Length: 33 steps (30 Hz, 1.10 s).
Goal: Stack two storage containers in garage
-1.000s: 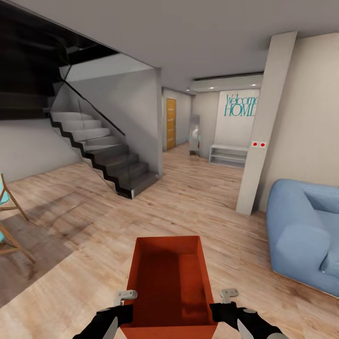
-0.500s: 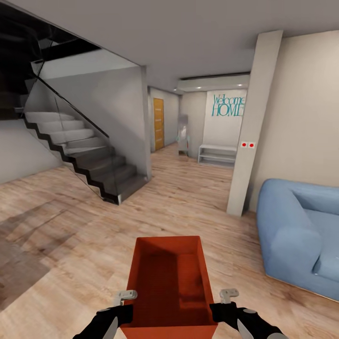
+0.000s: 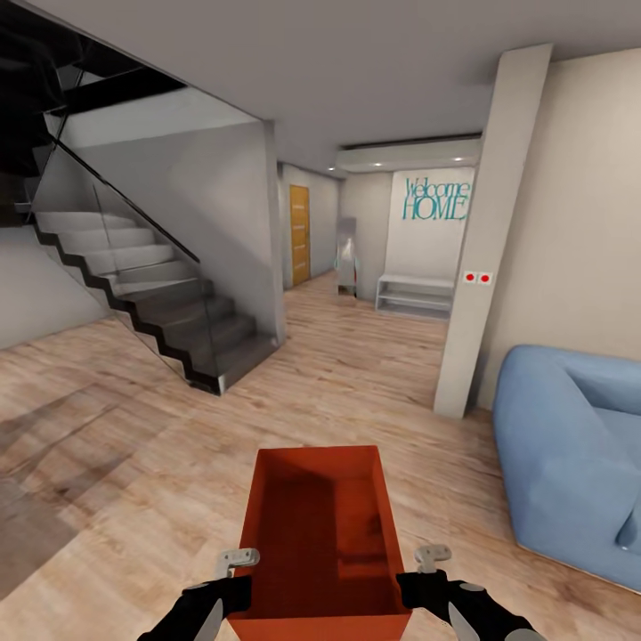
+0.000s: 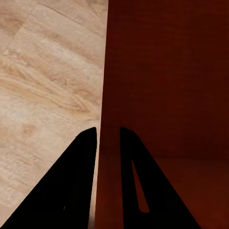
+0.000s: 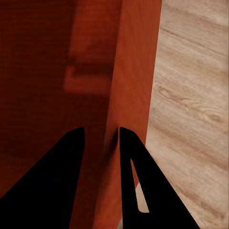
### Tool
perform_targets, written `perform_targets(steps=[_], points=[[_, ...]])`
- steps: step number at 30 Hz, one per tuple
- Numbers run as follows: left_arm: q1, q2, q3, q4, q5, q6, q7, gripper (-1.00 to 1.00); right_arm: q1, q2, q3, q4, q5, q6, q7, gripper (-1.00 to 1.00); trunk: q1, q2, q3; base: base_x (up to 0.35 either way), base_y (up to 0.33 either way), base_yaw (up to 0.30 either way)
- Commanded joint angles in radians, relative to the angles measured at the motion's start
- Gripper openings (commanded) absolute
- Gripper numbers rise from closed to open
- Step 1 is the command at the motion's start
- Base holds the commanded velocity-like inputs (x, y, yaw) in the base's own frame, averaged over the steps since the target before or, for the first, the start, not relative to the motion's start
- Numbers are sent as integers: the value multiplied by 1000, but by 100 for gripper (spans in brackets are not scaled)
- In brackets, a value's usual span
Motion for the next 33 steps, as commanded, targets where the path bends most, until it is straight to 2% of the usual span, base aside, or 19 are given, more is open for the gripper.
perform_targets(steps=[1, 16, 33], points=[[0, 35, -5, 1, -22, 7, 23, -100, -1, -1, 12, -4, 3, -29, 3, -100, 1, -1, -2, 325, 0, 0], [0, 35, -5, 1, -22, 7, 23, -100, -1, -1, 11, -4, -2, -29, 3, -100, 1, -1, -2, 325, 0, -202], [0, 35, -5, 1, -22, 7, 23, -100, -1, -1, 11, -4, -3, -30, 3, -100, 1, -1, -2, 325, 0, -8]])
